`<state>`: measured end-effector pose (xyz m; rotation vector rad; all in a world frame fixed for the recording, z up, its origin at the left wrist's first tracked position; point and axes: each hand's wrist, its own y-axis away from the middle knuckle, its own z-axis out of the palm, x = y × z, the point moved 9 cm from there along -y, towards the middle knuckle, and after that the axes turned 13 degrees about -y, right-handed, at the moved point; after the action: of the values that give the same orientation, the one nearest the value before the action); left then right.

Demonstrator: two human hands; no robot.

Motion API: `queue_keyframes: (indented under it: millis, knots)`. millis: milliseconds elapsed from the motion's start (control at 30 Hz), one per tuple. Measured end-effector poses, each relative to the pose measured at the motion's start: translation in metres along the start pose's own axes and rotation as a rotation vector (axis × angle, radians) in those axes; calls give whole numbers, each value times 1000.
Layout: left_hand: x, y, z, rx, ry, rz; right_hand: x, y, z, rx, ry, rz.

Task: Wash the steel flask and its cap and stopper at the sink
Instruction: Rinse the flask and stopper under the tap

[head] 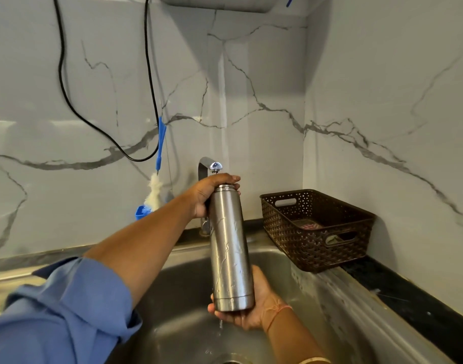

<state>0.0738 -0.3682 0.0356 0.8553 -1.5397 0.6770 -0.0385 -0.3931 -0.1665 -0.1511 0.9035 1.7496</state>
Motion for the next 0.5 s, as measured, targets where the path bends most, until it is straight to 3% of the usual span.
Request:
queue_keyframes:
  millis: [100, 167, 267, 333, 400, 500]
  knots:
    - [-21, -2, -14, 174, -187, -160, -5, 1, -7, 111, 9, -98]
    - [-25, -3, -24, 334, -256, -166, -17, 0, -8, 211, 92, -233]
    - [-23, -2, -36, 548, -368, -112, -50, 28, -22, 595, 410, -550]
    - [-29, -2, -38, 578, -298, -112, -62, 48, -24, 732, 491, -640]
    - [-29, -2, -39, 605, -186, -75, -64, 48, -29, 734, 432, -660]
    - [-32, 2, -50, 668, 9, -38, -60, 31, -33, 573, 128, -649]
